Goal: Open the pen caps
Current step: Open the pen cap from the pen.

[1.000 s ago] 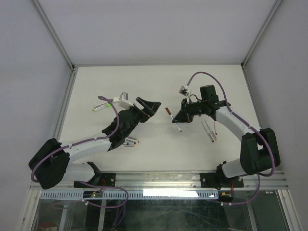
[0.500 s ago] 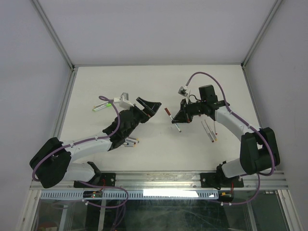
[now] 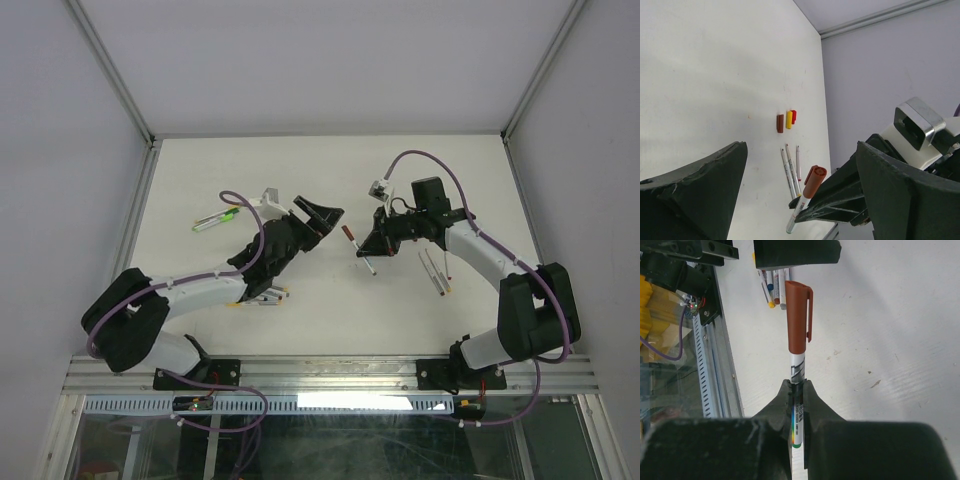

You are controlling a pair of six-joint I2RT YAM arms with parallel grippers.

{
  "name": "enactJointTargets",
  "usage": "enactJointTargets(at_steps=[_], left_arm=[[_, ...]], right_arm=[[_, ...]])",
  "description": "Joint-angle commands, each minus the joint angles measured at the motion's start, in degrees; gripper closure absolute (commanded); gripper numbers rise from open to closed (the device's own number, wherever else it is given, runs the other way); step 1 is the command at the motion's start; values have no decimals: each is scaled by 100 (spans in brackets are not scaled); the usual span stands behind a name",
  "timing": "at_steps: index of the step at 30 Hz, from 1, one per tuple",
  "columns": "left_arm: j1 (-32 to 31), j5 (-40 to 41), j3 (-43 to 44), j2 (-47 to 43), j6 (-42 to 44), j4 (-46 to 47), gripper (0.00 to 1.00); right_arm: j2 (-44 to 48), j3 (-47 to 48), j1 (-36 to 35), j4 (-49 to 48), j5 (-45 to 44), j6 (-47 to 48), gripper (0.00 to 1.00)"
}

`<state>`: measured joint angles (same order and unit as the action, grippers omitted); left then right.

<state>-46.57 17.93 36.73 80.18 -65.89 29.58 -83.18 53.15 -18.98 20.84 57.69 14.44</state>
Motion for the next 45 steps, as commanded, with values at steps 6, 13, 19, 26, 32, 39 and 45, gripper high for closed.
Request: enactJointTargets(at_steps=[6,13,19,26,32,39,45], left_arm=[[-139,-369,773,686,-243,100,24],[-345,-405,930,874,-104,107,44],[-371,-421,1030,995,-24,-75,64],[-374,-611,1211,1135,335,-199,93],[-372,-557,895,998,687,296,100],[-371,-590,573,827,810,1155,100],[-364,-435,432,763,841,1535,100]], right_arm=[[-9,293,-46,-96,-178,73,100],[-71,333,-44,-120,-477,-37,100],[-84,339,-44,-123,-539,-55,100],[-81,360,-42,-87,-520,-39,99],[-74,373,34,-39,-258,-72,67],[-130,324,35,-133,-192,-175,55],[-174,340,26,-114,-170,-191,60]])
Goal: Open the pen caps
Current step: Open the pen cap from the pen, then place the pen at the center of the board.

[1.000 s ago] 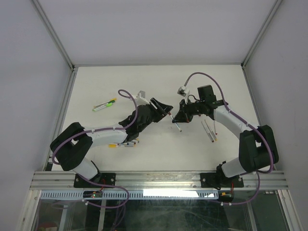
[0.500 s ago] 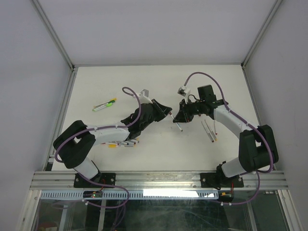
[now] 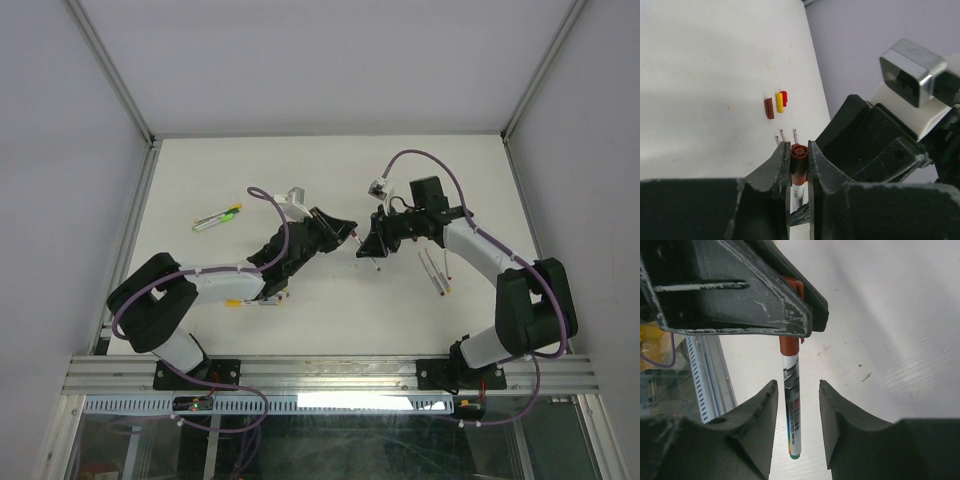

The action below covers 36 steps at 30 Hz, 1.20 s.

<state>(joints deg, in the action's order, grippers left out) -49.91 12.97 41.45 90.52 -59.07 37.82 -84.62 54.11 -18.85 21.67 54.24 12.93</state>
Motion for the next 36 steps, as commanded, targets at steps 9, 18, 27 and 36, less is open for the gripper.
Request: enactJointTargets(at_steps=[9,18,27,36], left_arm=[[439,380,-141,-602,418,920,100],[1749,764,103,-1379,1162,736,100],[2287,519,-40,-2065,1228,17,100],[2310,-835,-1003,-2372,664,-354,100]], right_arm=[[-158,492,-31,264,326,195,100],[-339,687,-91,721,393,490,100],[-321,872,-121,1334,-329,1034,100],[478,-230,-78,1773,-3113,1335,100]])
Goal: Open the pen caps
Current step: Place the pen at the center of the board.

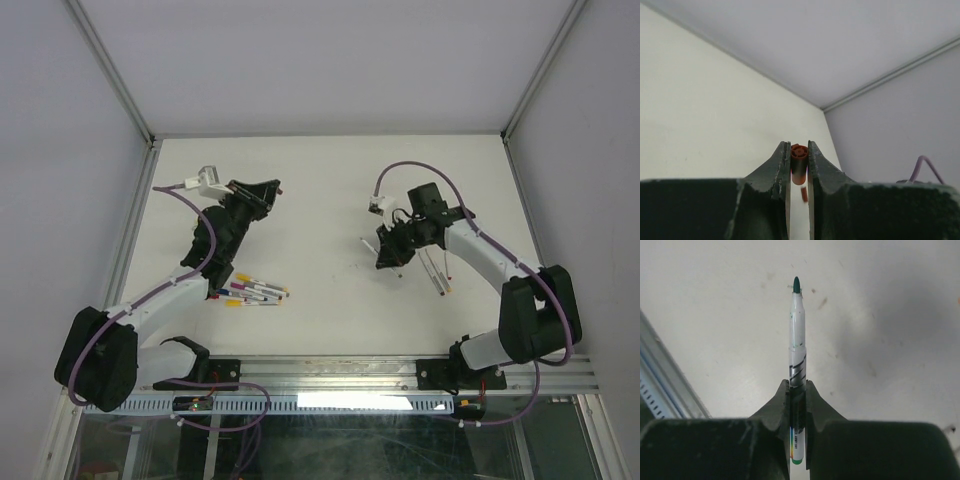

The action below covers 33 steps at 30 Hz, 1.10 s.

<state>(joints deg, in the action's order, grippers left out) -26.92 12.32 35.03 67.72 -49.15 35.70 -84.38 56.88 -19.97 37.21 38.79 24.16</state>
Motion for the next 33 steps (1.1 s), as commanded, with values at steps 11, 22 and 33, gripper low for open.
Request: enactJointTargets(at_steps=[11,22,33], left_arm=[[-161,-1166,-628,177,-918,-110,100],[-443,-1134,-508,540,-930,-28,100],[-1161,-967,107,1373,-891,-3,100]], right_arm=[[272,-1032,896,169,-2796,114,97],[-83,-1020,933,159,-3159,-166,83],[-133,-1004,933,195,-3055,-180,75]])
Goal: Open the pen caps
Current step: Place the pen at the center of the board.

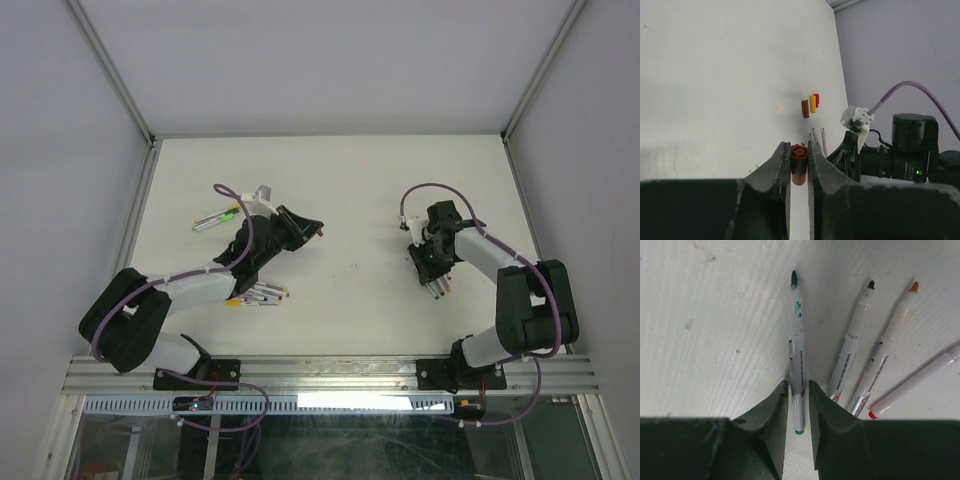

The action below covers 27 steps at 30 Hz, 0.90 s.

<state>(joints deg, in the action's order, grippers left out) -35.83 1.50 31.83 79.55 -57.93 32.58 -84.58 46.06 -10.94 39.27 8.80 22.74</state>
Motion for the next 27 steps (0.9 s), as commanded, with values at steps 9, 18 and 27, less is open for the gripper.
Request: enactJointTargets(at_steps=[9,18,27], left_arm=[[-980,370,1604,1890,-215,-90,100],[-1503,596,2480,2907,-314,-492,100],[-1618,673,2888,3298,-333,-649,100]], right_arm=[[95,210,30,79,151,-7,71],[363,234,30,55,266,11,65],[803,263,103,82,567,120,60]])
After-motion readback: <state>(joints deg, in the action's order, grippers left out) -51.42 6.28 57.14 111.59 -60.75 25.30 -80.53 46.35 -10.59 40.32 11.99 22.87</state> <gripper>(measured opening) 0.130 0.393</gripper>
